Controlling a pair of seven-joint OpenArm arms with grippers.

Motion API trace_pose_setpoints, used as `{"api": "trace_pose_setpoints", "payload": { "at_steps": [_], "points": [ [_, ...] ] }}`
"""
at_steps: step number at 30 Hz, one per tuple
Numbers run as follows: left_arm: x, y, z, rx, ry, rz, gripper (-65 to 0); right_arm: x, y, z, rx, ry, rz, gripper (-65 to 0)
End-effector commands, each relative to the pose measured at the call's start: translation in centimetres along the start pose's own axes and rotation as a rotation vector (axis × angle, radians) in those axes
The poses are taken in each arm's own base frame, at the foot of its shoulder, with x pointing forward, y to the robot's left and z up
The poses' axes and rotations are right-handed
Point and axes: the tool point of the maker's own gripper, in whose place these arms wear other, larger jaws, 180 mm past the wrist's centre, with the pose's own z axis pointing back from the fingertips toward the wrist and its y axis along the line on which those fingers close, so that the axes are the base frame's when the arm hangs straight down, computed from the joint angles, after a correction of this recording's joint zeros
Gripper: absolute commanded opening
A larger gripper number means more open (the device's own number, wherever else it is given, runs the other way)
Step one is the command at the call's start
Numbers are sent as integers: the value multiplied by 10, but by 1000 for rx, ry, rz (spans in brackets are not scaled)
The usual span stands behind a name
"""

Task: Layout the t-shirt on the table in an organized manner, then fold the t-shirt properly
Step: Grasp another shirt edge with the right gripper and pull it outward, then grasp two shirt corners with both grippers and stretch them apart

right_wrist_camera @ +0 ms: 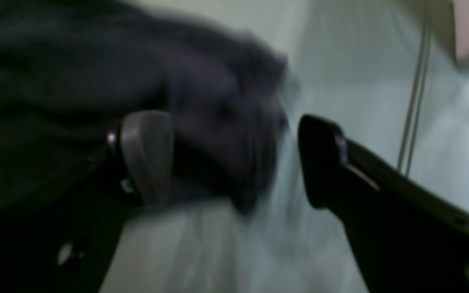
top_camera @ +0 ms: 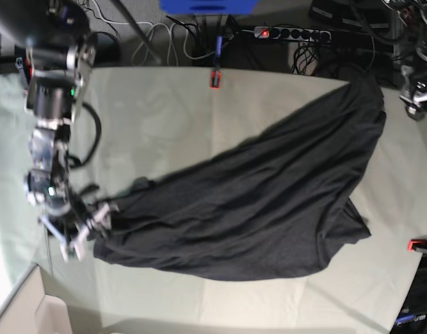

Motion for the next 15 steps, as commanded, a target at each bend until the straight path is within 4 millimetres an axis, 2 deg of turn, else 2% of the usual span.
{"api": "trace_pose_setpoints", "payload": {
  "at_steps": [1,4,7,10,15],
  "points": [
    [7,5,-1,9,-20,2,-238,11,0,4,-6,-49,-12,-169],
    [-10,20,-9,40,28,28,-238,-33,16,18,8,6,-8,-169],
    [-18,21,-17,39,50,52,-238,-60,43,29,39,34,-30,-169],
    [-25,20,-22,38,72,71,-238,-76,61,36,60,52,-50,-169],
    [-38,0,-36,-5,110,73,-238,-87,83,32,98,79,-86,-169]
  ]
}}
